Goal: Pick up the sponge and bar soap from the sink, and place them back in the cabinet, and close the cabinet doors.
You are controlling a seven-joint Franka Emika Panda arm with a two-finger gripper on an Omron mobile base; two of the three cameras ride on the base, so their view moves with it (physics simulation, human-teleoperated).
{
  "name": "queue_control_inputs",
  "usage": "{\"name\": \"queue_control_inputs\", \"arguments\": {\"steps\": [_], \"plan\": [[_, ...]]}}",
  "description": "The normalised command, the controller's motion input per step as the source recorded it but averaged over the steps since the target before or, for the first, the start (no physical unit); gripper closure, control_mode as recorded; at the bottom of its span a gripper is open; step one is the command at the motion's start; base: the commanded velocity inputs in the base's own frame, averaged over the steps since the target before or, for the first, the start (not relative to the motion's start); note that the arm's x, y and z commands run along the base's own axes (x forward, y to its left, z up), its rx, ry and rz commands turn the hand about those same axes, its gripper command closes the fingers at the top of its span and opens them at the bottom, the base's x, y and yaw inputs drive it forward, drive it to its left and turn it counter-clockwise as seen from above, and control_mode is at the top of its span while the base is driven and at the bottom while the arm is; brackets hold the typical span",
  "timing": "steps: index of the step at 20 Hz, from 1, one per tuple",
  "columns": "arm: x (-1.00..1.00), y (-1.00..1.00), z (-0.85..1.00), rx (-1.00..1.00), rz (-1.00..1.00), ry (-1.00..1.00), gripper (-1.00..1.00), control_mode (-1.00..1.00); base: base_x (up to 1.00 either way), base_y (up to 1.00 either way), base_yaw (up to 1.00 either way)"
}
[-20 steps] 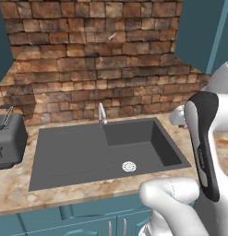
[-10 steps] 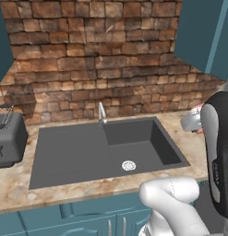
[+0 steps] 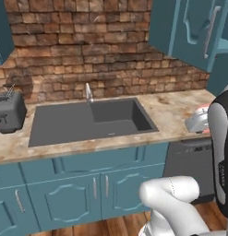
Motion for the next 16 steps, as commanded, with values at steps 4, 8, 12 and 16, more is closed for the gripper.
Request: {"name": "queue_control_inputs", "arguments": {"steps": [4,8,12,16], "plan": [[0.00,0.00,0.00,0.00,0.00,0.00,1.00,1.00,-0.68,-0.50,-0.06],[0.00,0.00,0.00,0.00,0.00,0.00,1.00,1.00,-0.25,-0.60,-0.05],[0.00,0.00,0.00,0.00,0.00,0.00,1.00,1.00,-0.01,-0.74,0.00],[0.00,0.00,0.00,0.00,0.00,0.00,1.00,1.00,0.00,-0.77,0.00]]}}
